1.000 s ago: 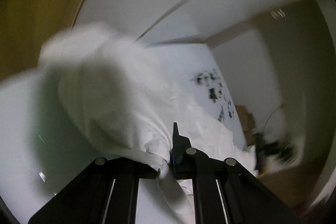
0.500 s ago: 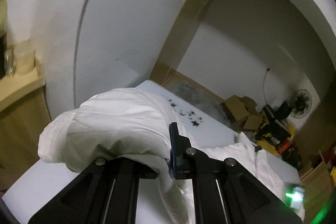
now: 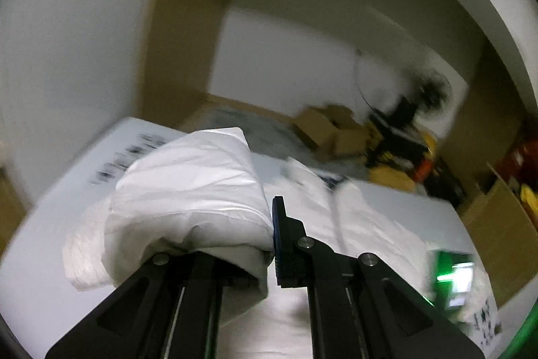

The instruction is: Fold large clothes

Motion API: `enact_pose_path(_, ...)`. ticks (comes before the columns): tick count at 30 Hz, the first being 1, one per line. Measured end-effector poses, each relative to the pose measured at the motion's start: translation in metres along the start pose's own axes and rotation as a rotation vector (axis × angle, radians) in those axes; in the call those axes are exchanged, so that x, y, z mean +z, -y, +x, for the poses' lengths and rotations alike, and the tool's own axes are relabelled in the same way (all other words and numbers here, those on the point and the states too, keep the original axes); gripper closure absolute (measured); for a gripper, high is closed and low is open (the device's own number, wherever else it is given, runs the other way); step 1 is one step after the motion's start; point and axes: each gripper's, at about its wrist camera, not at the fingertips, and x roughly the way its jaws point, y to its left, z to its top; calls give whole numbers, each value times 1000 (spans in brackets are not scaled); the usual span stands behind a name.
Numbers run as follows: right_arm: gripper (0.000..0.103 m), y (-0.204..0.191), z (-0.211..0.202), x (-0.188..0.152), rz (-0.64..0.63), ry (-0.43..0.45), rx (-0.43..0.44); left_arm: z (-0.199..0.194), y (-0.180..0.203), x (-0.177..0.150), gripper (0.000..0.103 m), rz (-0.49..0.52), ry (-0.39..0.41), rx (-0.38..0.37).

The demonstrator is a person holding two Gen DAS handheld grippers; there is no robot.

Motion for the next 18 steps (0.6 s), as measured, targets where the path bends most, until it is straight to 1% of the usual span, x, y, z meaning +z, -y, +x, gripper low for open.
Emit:
enact_pose_path(2,0,61,-24,-11,75,32,-36,32,44,-26,91,68,-43,11)
enact_pose_path(3,0,81,-31,-14,96,32,-51,50,59,-45,91,96,-77,22)
enact_pose_path(4,0,114,-42,-25,132,31,-70,69,69,-64,91,114,-123,36)
enact_pose_path(5,0,132,-47,-31,154,30,-80,88,76,-83,91,130,-177,55)
enact_pose_path(6,0,155,-55,-42,181,31,-89,99,83,-96,91,137,-213,66)
enact_pose_path(7,0,169,-58,-45,195,33,-98,117,87,-118,92,141,-274,73)
enact_pose_path(8,0,183,-64,-50,207,36,-111,128,87,-132,92,141,-312,71)
enact_pose_path(10,0,205,-69,-58,223,46,-126,137,91,-160,91,175,-345,99)
enact_pose_path(11,0,209,-68,-59,229,52,-131,139,98,-168,91,223,-330,117)
enact_pose_path(12,0,212,-70,-56,230,51,-127,138,98,-174,92,262,-310,102)
enact_pose_path(13,0,213,-75,-59,228,50,-119,136,102,-176,91,292,-298,111)
enact_pose_path(14,0,208,-76,-58,220,53,-108,135,103,-176,87,293,-301,104)
enact_pose_path(15,0,203,-80,-62,207,62,-103,134,103,-174,81,281,-307,73)
enact_pose_path(16,0,189,-82,-58,192,73,-97,130,97,-172,59,257,-311,11)
enact_pose_path(17,0,179,-86,-53,173,96,-80,122,93,-170,22,224,-320,-76)
enact_pose_path(18,0,168,-93,-49,159,133,-58,112,90,-168,6,192,-334,-156)
